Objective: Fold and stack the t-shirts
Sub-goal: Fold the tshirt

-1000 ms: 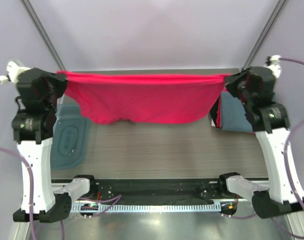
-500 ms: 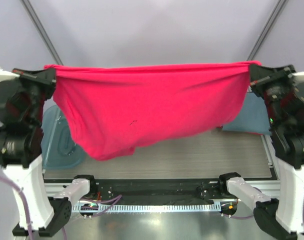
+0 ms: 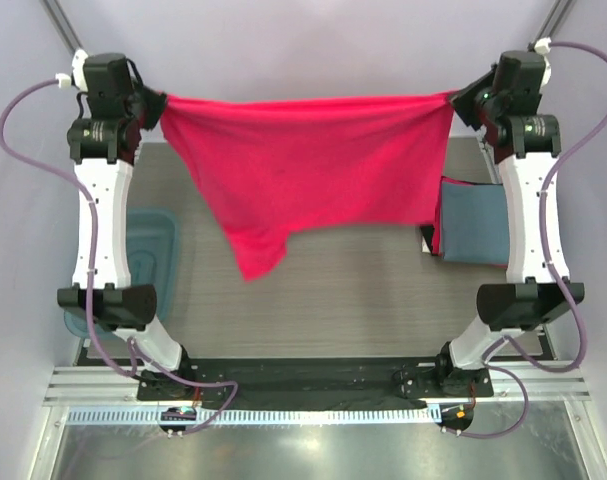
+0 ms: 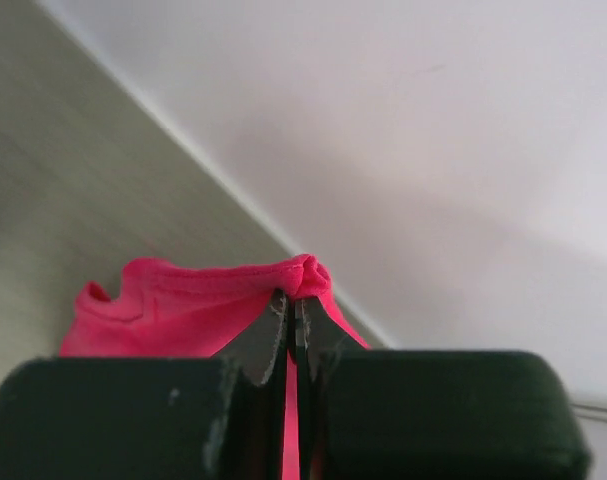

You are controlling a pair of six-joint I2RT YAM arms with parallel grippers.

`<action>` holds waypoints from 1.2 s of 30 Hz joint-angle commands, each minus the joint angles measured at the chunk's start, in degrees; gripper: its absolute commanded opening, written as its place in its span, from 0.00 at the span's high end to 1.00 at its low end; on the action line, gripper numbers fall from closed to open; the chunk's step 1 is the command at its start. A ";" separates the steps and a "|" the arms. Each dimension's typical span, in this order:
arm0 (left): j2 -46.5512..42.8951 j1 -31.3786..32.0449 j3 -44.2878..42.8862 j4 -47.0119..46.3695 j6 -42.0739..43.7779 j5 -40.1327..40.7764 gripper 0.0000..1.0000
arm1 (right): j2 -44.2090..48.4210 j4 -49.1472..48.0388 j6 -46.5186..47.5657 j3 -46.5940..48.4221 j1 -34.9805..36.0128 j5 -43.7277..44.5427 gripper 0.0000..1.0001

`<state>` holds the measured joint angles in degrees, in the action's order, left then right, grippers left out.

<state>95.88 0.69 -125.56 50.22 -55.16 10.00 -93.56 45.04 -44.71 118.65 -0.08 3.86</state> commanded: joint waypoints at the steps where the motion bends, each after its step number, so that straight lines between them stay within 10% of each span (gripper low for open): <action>1: 2.90 -2.27 -10.11 -5.12 -1.09 -2.69 1.00 | -3.62 -5.39 -2.13 10.35 -3.69 -13.24 0.99; 8: 8.89 -4.03 -3.58 -18.56 -0.92 -7.19 1.00 | -13.39 -11.62 -4.51 10.73 -7.66 -24.94 0.99; 15: 6.70 -3.77 17.58 -34.21 -0.39 -12.02 1.00 | -12.88 -25.33 -4.25 -10.87 -7.66 -26.09 0.99; 36: -26.43 -1.92 77.99 -41.87 -4.70 -5.34 1.00 | 11.10 -40.29 -1.43 -67.15 -7.66 -17.49 0.99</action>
<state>73.54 -1.50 -52.29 11.27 -58.35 1.76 -87.46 8.38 -47.59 55.24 -7.29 -17.02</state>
